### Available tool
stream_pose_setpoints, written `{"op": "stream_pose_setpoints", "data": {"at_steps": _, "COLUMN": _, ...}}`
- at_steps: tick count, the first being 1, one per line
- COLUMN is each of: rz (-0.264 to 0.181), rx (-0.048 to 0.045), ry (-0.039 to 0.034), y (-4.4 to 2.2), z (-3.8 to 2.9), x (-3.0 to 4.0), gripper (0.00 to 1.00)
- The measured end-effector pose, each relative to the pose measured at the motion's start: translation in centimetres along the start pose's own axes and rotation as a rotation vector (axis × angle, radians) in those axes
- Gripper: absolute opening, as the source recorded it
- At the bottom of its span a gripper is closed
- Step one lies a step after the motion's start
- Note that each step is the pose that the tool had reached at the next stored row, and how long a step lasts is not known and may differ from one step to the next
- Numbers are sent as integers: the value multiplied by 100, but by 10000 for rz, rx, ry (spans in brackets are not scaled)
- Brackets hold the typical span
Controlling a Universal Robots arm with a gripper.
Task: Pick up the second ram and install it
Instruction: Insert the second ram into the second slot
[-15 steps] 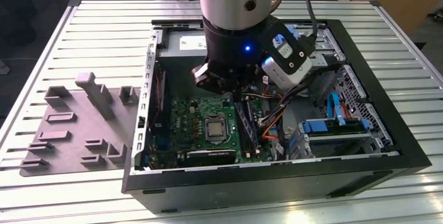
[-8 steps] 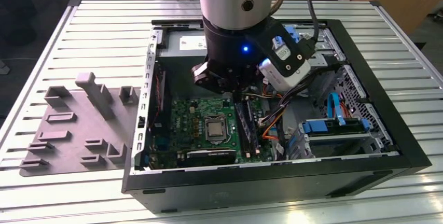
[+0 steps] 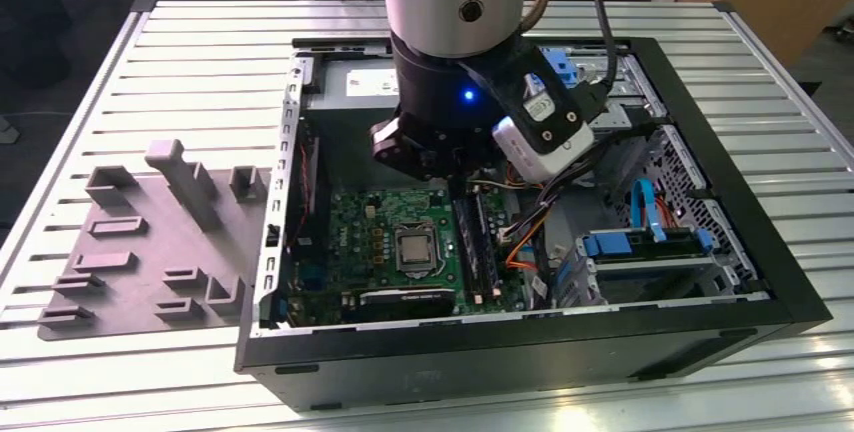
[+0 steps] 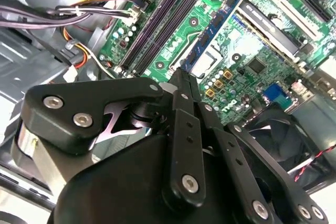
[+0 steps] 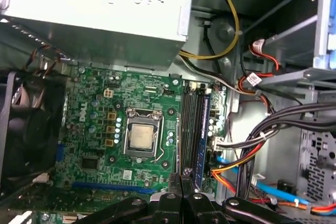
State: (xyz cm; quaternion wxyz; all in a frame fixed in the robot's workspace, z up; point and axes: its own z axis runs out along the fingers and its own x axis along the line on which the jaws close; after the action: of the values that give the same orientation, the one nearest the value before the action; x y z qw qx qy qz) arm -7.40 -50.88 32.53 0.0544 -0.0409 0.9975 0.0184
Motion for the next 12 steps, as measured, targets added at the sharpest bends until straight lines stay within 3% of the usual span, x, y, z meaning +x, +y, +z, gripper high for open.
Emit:
{"op": "stream_pose_setpoints", "data": {"at_steps": 5, "rz": 467, "rx": 53, "ry": -13, "y": 0, "z": 2, "x": 0, "gripper": 12}}
{"op": "stream_pose_setpoints", "data": {"at_steps": 12, "rz": 494, "rx": 55, "ry": -16, "y": 0, "z": 8, "x": 0, "gripper": 12}}
